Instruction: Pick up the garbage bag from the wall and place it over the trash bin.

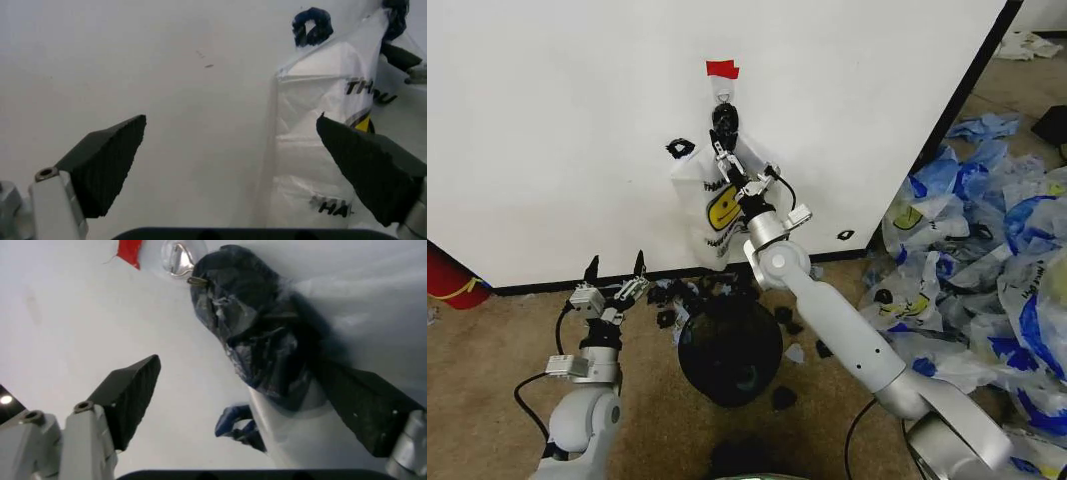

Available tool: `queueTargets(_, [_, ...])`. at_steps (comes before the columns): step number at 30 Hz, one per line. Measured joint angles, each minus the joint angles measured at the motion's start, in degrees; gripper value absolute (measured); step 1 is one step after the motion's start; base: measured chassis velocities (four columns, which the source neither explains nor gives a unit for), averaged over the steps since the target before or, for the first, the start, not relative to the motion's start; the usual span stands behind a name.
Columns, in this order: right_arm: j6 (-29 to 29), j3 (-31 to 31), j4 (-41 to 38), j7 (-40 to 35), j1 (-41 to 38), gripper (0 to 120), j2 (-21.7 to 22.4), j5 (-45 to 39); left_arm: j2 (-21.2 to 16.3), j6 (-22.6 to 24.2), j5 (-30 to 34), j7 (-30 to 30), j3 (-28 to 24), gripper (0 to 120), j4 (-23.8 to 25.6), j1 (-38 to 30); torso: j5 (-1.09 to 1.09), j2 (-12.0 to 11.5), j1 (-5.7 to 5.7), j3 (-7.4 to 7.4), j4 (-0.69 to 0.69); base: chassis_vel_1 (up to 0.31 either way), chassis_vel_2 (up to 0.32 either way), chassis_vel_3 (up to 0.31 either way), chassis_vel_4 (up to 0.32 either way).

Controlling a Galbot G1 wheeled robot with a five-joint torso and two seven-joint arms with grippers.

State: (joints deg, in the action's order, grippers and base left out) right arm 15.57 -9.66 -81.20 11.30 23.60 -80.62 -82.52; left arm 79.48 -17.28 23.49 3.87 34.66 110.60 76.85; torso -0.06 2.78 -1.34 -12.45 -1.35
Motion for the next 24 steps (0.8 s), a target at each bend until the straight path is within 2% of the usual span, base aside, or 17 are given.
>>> queueTargets(3, [0.1,-0.1,-0.1,0.1,-0.1,80,-0.2,0.2,0.0,-0.3,0.0,0.0,-0.1,100,-0.3,0.0,0.0,0.0,0.0,0.0,0.0,0.0,0.0,0.0,0.0])
queueTargets(8, [0.3,-0.1,0.1,0.1,0.1,60,-0.3,0.7,0.1,-0.4,-0.1,0.0,-0.1,100,-0.6,-0.3,0.0,0.0,0.0,0.0,0.0,0.0,0.0,0.0,0.0])
queueTargets(9, [0.3,-0.1,0.1,0.1,0.1,60,-0.3,0.7,0.1,-0.4,-0.1,0.0,-0.1,100,-0.6,-0.3,0.0,0.0,0.0,0.0,0.0,0.0,0.0,0.0,0.0])
queueTargets(10, [0.4,-0.1,0.1,0.1,0.4,52,-0.2,0.8,0.1,-0.4,-0.1,0.0,-0.1,100,-0.8,-0.4,0.0,0.0,0.0,0.0,0.0,0.0,0.0,0.0,0.0])
queueTargets(11, [0.4,-0.1,0.1,0.1,0.4,52,-0.2,0.8,0.1,-0.4,-0.1,0.0,-0.1,100,-0.8,-0.4,0.0,0.0,0.0,0.0,0.0,0.0,0.0,0.0,0.0])
queueTargets(15, [0.6,0.1,0.3,0.2,0.8,34,0.3,1.0,0.2,-0.6,-0.1,0.0,-0.3,100,-1.0,-0.5,0.0,0.0,0.0,0.0,0.0,0.0,0.0,0.0,0.0])
queueTargets(17, [0.6,0.1,0.3,0.2,0.8,34,0.3,1.0,0.2,-0.6,-0.1,0.0,-0.3,100,-1.0,-0.5,0.0,0.0,0.0,0.0,0.0,0.0,0.0,0.0,0.0])
queueTargets(18, [0.7,0.3,0.4,0.3,1.1,25,0.5,1.0,0.4,-0.6,-0.2,0.1,-0.5,100,-1.1,-0.5,0.0,0.0,0.0,0.0,0.0,0.0,0.0,0.0,0.0])
queueTargets(20, [0.8,0.4,0.4,0.3,1.4,16,0.6,1.1,0.6,-0.7,-0.4,0.1,-0.7,100,-1.1,-0.5,0.01,0.0,0.0,0.0,0.0,0.0,0.0,0.0,0.0])
queueTargets(23, [0.9,0.4,0.4,0.3,1.7,4,0.8,1.3,0.9,-0.7,-0.7,0.1,-0.9,100,-1.2,-0.6,0.0,0.0,0.0,0.0,0.0,0.0,0.0,0.0,0.0])
queueTargets(24, [0.9,0.4,0.4,0.3,1.7,4,0.8,1.3,0.9,-0.7,-0.7,0.1,-0.9,100,-1.2,-0.6,0.0,0.0,0.0,0.0,0.0,0.0,0.0,0.0,0.0])
